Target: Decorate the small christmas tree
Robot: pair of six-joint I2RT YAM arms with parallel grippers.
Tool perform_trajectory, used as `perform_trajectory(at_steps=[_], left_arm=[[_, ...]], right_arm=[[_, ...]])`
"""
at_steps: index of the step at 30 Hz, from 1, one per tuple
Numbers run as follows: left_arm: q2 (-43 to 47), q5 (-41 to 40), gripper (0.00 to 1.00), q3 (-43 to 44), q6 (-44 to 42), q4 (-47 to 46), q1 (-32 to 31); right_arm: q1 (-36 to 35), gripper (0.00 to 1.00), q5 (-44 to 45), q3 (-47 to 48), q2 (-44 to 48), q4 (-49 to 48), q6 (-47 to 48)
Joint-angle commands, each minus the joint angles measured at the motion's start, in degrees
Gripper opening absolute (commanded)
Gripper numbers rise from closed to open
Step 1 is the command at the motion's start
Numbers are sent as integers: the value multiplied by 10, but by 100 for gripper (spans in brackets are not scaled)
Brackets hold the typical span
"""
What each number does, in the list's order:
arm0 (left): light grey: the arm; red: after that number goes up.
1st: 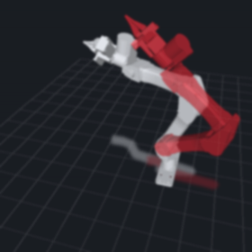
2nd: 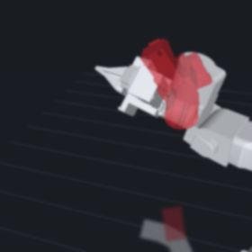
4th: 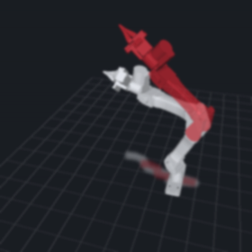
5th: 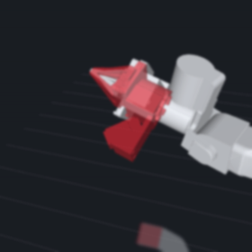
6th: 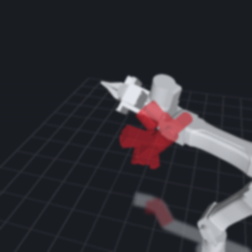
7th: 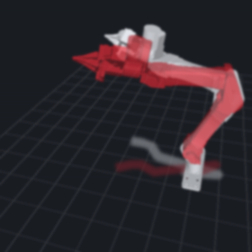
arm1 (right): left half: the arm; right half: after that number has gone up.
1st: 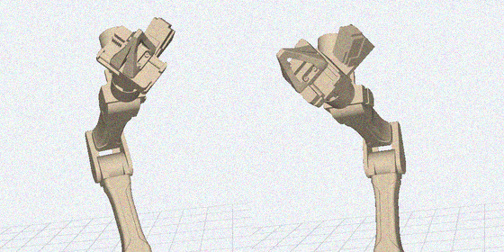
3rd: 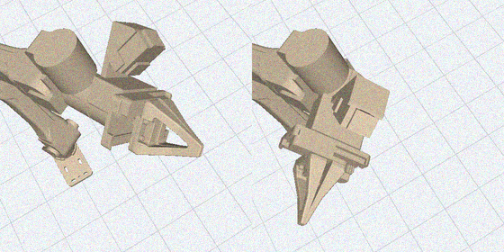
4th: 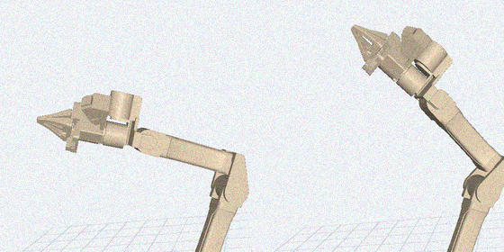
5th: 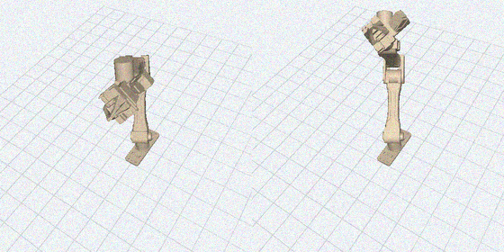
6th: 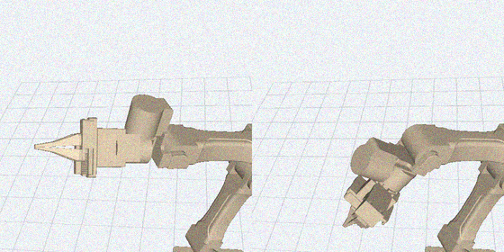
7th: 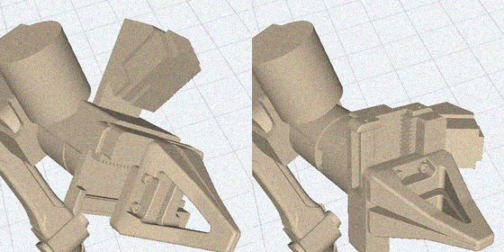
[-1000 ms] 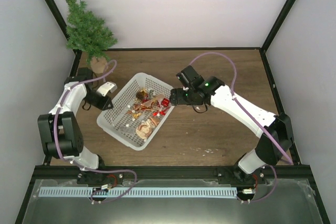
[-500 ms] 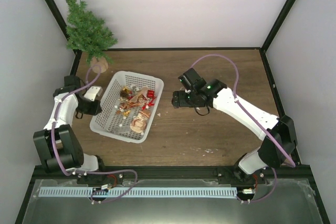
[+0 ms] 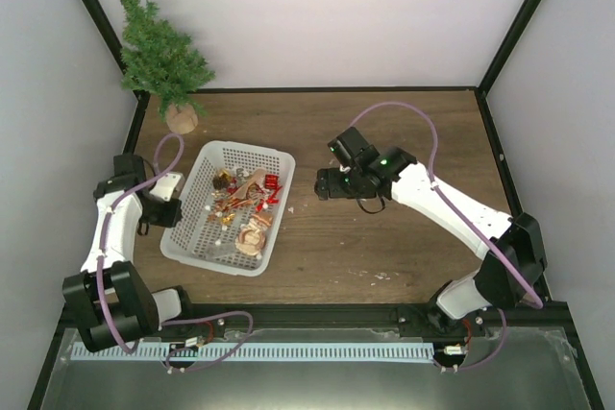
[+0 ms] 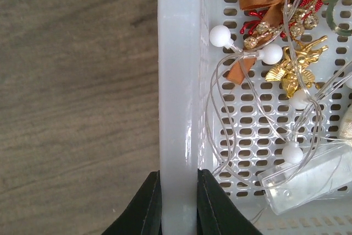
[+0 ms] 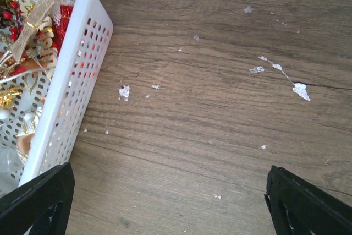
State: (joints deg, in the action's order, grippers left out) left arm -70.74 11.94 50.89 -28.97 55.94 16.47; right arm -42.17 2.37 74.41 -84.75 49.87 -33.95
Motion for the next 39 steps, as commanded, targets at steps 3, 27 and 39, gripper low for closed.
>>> perform_trajectory(at_steps=[3, 27, 39], left_arm=[[22, -39, 5, -18, -29, 67, 3], [-32, -52, 54, 234, 8, 153, -2], [-306, -71, 63, 756, 117, 123, -1]], right_arm=[[2, 88, -13, -20, 22, -19, -4], [2, 94, -24, -31, 90, -41, 89], [7, 95, -43, -54, 111, -53, 22]])
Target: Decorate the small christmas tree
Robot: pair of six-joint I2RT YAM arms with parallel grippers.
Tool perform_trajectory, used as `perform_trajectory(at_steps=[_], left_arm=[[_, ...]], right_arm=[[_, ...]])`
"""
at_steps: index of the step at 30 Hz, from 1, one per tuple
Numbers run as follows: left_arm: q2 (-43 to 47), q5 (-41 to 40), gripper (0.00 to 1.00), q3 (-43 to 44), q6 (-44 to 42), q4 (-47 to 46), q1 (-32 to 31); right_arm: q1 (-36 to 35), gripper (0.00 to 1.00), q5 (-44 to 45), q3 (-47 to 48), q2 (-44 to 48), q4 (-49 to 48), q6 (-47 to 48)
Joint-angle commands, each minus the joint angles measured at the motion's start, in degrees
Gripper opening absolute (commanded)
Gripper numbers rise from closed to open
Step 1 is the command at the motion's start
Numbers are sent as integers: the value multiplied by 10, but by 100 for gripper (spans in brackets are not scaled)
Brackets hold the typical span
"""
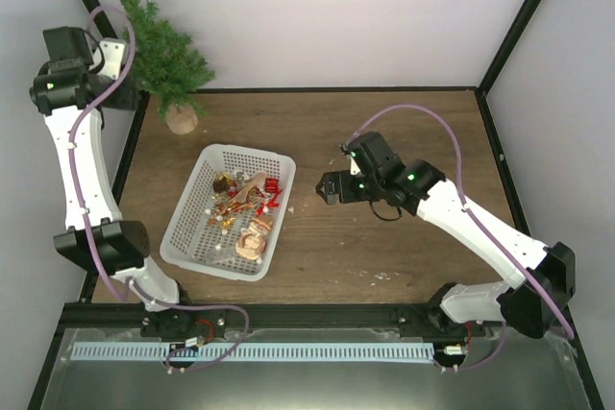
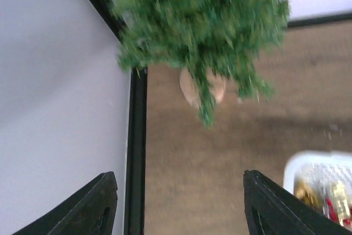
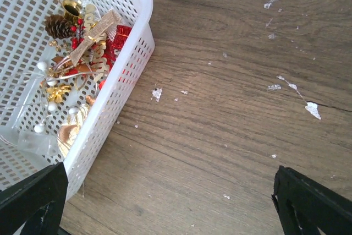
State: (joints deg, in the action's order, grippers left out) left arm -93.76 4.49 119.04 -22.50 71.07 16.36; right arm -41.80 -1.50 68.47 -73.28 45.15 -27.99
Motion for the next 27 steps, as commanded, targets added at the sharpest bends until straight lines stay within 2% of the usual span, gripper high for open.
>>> perform_trajectory(at_steps=[1, 8, 15, 19, 23, 27], left_arm=[[-94, 12, 63, 89, 61, -49, 0], [-199, 82, 64, 124, 115, -171, 2], [-209, 215, 63, 101, 130, -255, 11], [-154, 265, 62, 7, 88, -306, 12], [-71, 283, 61, -150, 64, -384, 18], [0, 262, 61, -260, 74, -469, 21]], right_arm=[[3, 95, 3, 16, -9, 8, -48], [3, 95, 53, 68, -4, 97, -101], [3, 95, 54, 78, -3, 140, -152], [3, 95, 52, 91, -28, 143, -139], [3, 95, 47, 127, -66, 147, -118], [3, 95, 44, 154, -88, 145, -96]])
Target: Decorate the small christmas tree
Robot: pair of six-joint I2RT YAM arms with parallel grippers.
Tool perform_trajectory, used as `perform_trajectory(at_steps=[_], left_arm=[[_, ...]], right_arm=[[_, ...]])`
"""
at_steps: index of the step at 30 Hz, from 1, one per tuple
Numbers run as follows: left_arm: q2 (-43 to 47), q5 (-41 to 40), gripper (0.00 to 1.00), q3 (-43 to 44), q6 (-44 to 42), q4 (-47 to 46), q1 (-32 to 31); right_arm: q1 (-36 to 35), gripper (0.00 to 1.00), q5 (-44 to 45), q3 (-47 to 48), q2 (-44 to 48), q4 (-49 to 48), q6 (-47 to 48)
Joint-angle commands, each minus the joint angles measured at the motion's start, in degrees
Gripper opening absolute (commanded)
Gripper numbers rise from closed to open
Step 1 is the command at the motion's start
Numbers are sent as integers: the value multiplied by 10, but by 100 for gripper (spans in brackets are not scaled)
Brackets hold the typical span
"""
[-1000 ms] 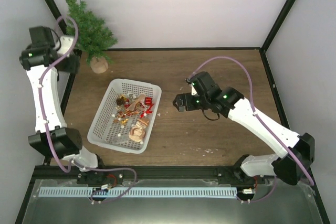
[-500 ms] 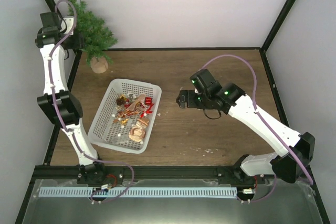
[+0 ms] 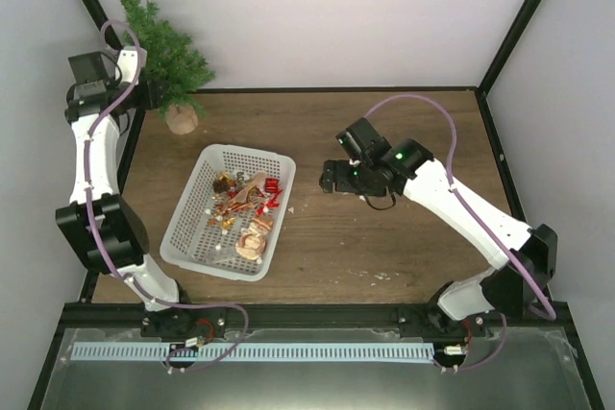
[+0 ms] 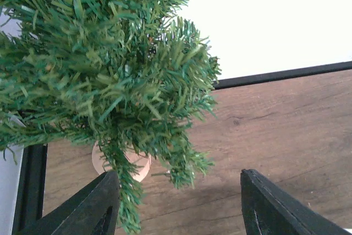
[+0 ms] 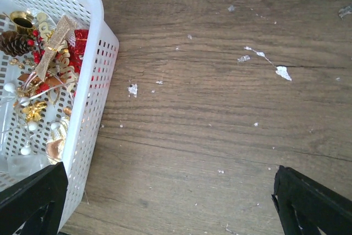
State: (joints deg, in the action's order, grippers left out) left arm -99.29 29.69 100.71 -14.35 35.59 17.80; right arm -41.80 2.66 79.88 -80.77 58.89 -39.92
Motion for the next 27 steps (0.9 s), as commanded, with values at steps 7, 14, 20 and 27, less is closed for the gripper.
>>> perform_trajectory(at_steps=[7, 14, 20, 27], left_arm=[[122, -8, 61, -187, 70, -277, 16], [104, 3, 63, -203, 139, -429, 17], [37, 25, 80, -129, 186, -504, 18], [-56, 15, 82, 13, 214, -479, 18]], right_arm=[[3, 96, 4, 51, -31, 4, 47], [4, 96, 9, 54, -40, 6, 62], [4, 96, 11, 58, -45, 9, 65], [4, 96, 12, 64, -56, 14, 67]])
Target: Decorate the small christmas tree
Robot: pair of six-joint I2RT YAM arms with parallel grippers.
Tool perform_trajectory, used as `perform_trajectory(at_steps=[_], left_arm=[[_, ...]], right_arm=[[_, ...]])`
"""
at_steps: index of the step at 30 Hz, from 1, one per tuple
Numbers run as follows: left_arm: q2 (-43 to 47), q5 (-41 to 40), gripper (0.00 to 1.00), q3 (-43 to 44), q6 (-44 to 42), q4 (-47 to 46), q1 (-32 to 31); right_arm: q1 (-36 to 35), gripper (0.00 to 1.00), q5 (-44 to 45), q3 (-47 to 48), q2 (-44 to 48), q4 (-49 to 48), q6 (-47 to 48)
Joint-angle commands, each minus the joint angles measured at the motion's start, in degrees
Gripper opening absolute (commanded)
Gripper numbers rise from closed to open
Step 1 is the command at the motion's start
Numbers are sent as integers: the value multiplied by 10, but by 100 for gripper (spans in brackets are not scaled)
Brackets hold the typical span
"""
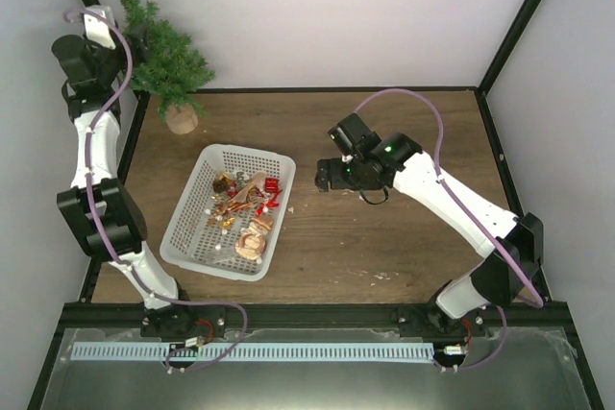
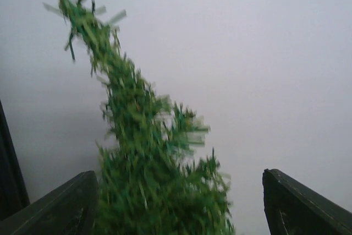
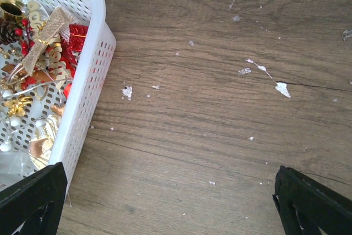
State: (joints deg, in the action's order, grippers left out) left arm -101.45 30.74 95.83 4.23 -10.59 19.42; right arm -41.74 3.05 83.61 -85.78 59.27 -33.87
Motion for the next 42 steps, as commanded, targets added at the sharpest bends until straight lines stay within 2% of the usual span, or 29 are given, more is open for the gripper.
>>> perform_trajectory(at_steps=[1, 12, 14, 15, 20, 23, 32, 42], left_arm=[[-45, 5, 82, 81, 32, -11, 2], [-176, -19, 86, 291, 35, 49, -21], [-197, -23, 82, 321, 33, 55, -28], [-207, -27, 76, 334, 34, 59, -32], [-225, -34, 23, 352, 27, 65, -48], [-236, -36, 1, 361, 28, 72, -49], [-250, -25, 0, 402, 44, 74, -49], [-239, -15, 0, 395, 58, 64, -42]], right_arm=[[4, 96, 8, 27, -7, 12, 7], [4, 96, 14, 45, -15, 32, 7], [4, 96, 16, 48, -15, 40, 4], [4, 96, 18, 48, -13, 43, 1], [4, 96, 23, 56, -11, 59, -9], [4, 96, 24, 58, -9, 64, -14], [4, 96, 24, 49, -7, 65, -25], [4, 96, 23, 43, -10, 57, -24]])
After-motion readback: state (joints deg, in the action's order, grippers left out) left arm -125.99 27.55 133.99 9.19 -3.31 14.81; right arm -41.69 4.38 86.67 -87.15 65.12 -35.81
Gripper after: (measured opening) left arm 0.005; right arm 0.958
